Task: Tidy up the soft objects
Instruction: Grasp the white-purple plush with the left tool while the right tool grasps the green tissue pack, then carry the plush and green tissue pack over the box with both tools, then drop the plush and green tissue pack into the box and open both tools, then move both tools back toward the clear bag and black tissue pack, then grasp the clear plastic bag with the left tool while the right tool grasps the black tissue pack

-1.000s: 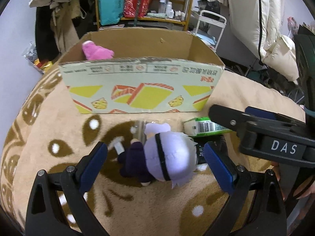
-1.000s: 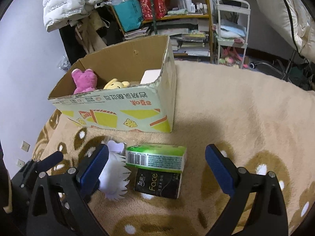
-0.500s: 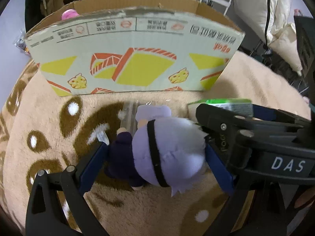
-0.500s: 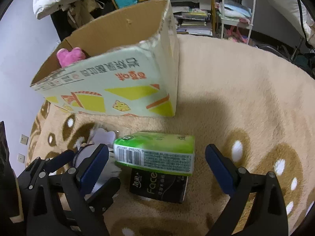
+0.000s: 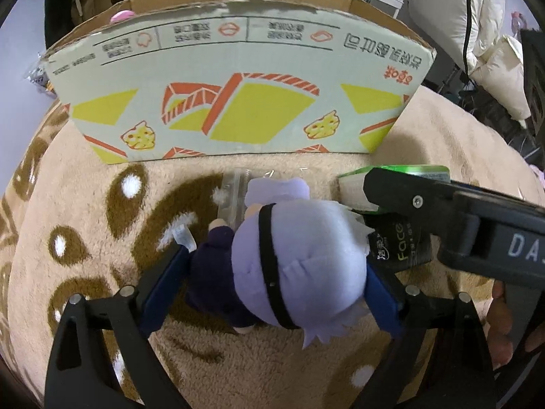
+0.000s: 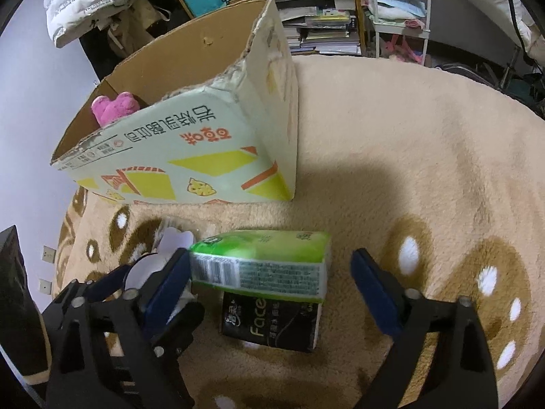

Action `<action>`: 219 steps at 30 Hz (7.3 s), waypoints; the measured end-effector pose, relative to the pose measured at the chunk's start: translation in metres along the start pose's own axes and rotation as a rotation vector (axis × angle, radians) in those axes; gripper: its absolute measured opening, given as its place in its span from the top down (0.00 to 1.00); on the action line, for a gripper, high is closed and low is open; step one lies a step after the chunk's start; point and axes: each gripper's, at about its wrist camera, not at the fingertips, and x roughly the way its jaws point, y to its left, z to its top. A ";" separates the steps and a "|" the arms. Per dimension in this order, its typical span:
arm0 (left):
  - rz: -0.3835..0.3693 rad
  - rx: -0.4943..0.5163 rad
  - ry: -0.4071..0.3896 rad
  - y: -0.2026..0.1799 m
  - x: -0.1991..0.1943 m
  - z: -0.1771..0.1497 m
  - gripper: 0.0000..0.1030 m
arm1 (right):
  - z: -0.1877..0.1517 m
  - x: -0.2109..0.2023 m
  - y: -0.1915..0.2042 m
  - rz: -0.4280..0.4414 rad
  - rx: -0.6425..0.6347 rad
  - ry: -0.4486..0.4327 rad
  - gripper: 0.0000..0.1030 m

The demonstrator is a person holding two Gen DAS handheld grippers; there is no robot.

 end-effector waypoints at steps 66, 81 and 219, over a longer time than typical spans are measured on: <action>0.227 0.050 -0.640 0.046 -0.163 0.079 0.14 | 0.050 -0.101 0.071 0.017 -0.367 -0.562 0.18; 0.203 0.028 -0.548 0.057 -0.107 0.096 0.14 | 0.061 -0.057 0.064 0.049 -0.368 -0.508 0.18; -0.040 0.068 0.132 -0.022 0.044 0.055 0.05 | -0.041 0.008 0.010 -0.121 -0.057 0.093 0.19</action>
